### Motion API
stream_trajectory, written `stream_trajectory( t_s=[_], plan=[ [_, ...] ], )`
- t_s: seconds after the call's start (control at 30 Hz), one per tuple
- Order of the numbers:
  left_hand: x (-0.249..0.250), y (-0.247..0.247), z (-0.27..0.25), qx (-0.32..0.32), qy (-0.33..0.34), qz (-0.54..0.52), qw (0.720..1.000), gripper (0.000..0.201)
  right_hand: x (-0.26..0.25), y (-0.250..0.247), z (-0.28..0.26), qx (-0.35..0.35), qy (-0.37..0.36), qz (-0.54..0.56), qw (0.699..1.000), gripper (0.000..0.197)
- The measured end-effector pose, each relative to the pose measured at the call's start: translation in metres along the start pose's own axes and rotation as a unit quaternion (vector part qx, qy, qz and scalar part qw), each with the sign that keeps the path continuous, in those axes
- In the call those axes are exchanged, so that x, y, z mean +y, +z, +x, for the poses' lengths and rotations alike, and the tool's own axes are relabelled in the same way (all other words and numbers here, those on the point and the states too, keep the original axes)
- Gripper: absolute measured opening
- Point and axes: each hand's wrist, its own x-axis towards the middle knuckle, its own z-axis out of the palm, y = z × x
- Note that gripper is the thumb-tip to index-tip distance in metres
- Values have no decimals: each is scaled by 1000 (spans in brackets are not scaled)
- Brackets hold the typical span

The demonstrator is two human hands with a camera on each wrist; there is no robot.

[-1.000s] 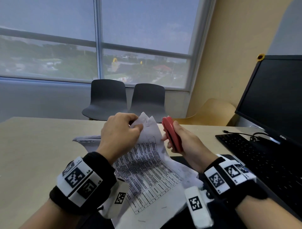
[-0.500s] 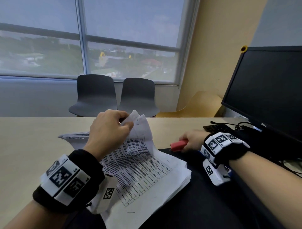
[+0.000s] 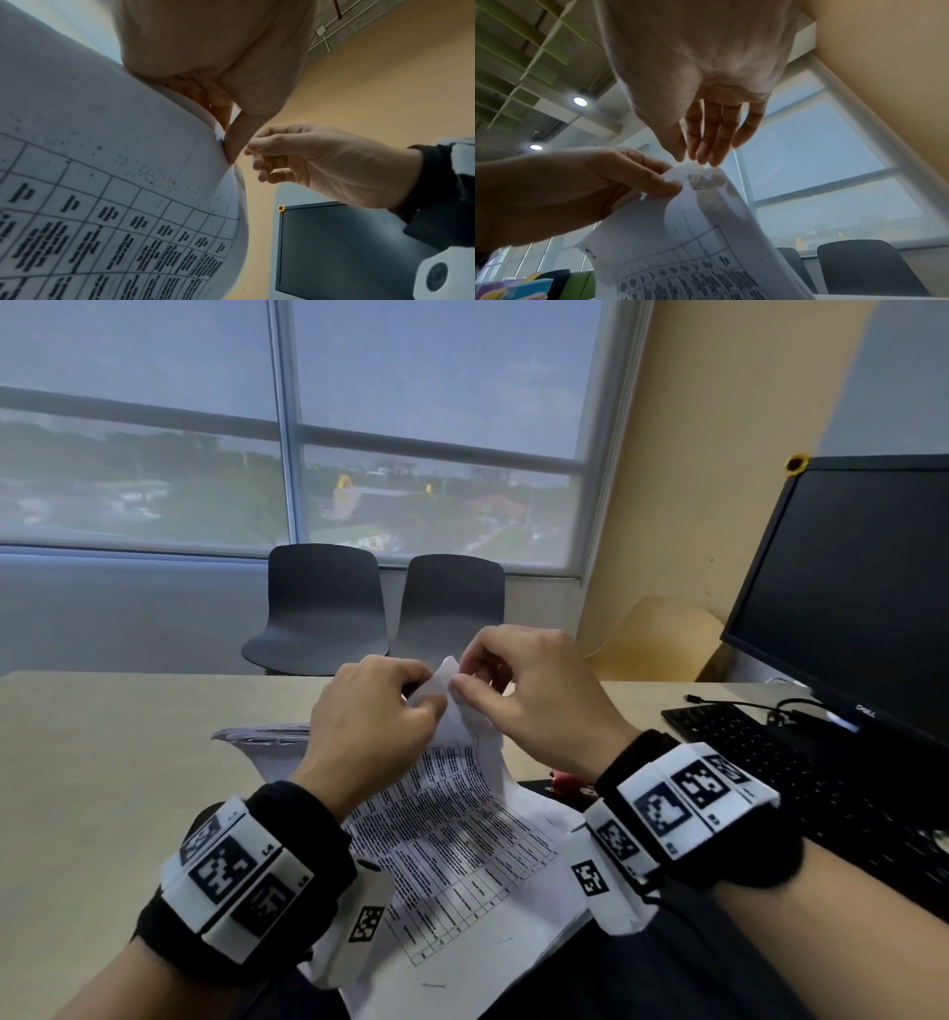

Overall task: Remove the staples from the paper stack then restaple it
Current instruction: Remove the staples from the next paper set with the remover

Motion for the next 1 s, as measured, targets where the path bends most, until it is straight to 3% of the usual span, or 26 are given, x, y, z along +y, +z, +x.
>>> stream_trajectory(
  t_s=[0.13,0.37,0.57,0.67,0.8,0.83,0.9,1.0],
  plan=[
    [0,-1,-1,9,1,-1,1000,20,1,9,0,4,8,-22,1000,7],
    [-2,-2,1,19,4,-4,1000,29,-3,8,-2,-4,-47,-97,994,8],
    [2,-1,0,41,-22,24,999,20,-4,19,-16,38,-64,-159,984,13],
    [2,0,0,40,-34,26,998,19,-6,27,-22,65,-14,-99,993,9],
    [0,1,2,43,-38,31,998,20,-5,29,-16,54,158,63,984,13],
    [-1,1,2,43,-36,29,998,20,-4,27,-13,44,171,70,982,13],
    [0,1,2,44,-29,32,998,20,-5,21,-10,37,128,10,991,9],
    [1,1,2,51,-27,38,998,23,-10,11,-10,39,-15,-141,989,5]
  ],
)
